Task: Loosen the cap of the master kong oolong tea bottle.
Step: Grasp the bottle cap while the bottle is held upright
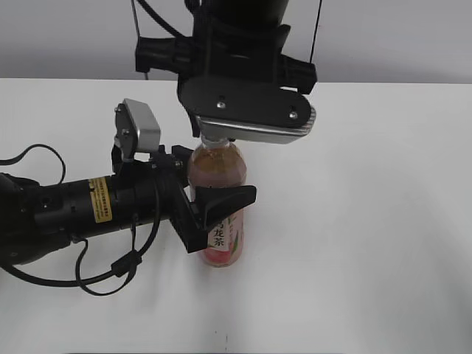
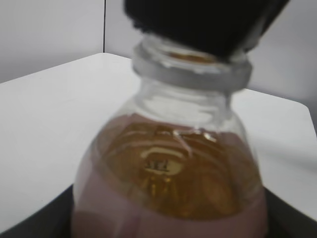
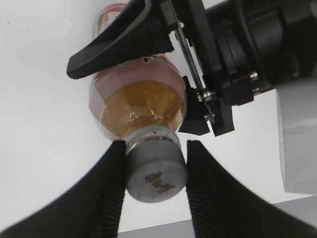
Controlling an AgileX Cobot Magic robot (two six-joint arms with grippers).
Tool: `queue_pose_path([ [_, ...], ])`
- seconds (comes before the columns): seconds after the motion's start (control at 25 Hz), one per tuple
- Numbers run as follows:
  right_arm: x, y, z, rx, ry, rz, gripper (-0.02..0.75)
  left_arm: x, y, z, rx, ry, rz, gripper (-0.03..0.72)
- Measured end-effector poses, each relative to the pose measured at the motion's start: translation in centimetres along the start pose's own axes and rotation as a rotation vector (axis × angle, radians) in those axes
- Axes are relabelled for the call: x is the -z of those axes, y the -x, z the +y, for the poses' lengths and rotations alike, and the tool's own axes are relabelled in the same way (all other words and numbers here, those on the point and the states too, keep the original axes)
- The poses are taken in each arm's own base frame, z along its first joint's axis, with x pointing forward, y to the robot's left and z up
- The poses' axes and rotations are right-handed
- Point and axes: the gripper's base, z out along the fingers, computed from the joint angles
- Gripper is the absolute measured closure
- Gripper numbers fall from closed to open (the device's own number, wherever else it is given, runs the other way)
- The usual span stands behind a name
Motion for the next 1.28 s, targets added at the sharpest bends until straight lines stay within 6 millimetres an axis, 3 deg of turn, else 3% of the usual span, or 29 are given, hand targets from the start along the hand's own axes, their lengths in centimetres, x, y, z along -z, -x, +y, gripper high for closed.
queue_pose_path([
  [0.44, 0.3, -0.1, -0.1, 0.246, -0.003, 0.005, 0.456, 0.0, 0.0, 0.0, 0.001, 0.001, -0.002, 0.251],
  [0.84, 1.6, -0.9, -0.1, 0.304, 0.017, 0.084, 0.463, 0.0, 0.0, 0.0, -0.004, 0.0, -0.001, 0.251],
  [1.08, 2.8, -2.0, 1.5, -0.037, 0.025, 0.136, 0.464, 0.0, 0.0, 0.0, -0.005, 0.0, 0.0, 0.251],
  [1.28, 2.2, -4.8, 6.4, -0.57, 0.061, 0.161, 0.464, 0.0, 0.0, 0.0, -0.005, 0.0, -0.001, 0.251],
])
